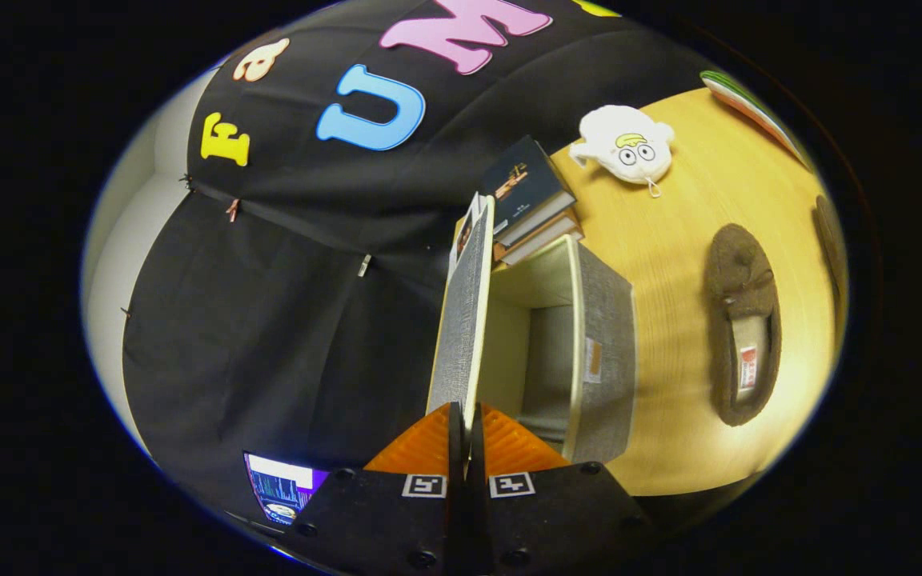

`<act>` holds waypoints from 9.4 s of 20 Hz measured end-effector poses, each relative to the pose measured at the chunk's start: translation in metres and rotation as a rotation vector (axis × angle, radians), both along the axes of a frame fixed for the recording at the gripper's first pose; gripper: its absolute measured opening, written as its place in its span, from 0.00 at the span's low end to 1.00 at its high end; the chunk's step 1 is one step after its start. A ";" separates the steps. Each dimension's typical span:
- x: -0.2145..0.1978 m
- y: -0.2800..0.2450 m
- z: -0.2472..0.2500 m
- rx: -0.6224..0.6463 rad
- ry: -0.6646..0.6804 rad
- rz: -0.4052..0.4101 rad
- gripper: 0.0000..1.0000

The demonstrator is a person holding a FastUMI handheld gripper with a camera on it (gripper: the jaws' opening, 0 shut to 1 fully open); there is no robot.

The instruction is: Open the storage box then place both shoes into the box .Put the left shoe in first, then the right shoe, with the right side of both shoes facing outward in a uniform manner.

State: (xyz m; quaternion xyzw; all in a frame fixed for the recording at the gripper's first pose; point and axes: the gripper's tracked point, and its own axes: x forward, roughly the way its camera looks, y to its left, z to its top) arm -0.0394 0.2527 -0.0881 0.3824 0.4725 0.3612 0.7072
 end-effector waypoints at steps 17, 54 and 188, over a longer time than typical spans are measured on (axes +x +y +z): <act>-0.023 0.152 0.091 0.049 -0.120 0.117 0.05; 0.079 -0.158 -0.041 -0.584 -0.421 -0.453 0.98; 0.065 -0.429 -0.221 -0.943 -0.169 -0.207 0.99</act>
